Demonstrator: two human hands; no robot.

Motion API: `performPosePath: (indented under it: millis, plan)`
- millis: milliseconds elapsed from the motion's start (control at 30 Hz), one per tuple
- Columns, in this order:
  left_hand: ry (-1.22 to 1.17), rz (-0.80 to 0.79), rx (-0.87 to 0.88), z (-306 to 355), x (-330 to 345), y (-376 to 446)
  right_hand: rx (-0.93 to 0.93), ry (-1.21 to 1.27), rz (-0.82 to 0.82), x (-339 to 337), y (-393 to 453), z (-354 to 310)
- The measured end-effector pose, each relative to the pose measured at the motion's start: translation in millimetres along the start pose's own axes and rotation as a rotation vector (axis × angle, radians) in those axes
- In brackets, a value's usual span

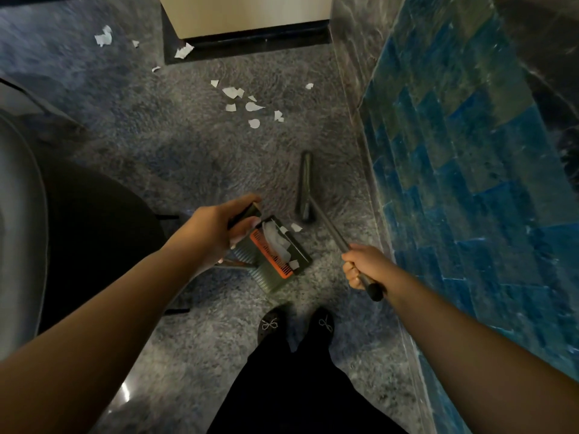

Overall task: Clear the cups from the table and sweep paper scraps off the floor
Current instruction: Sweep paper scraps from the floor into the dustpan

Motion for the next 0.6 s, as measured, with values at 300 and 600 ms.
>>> performPosePath:
  millis: [300,600]
  plan:
    - [-0.011,-0.014,-0.003,-2,-1,0,0.064,-0.099,-0.167,40,-28,45]
    - [0.029,-0.029,-0.019,2,10,-3,-0.042,-0.039,-0.125,30,-56,38]
Point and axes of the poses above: each hand's wrist, its own y-axis towards the middle knuckle, its own x-axis out of the palm, z = x × y, the point moved 7 cm from there along y, towards the middle knuckle, and after that the axes turned 10 degrees about -z, right-handed, at the moved point
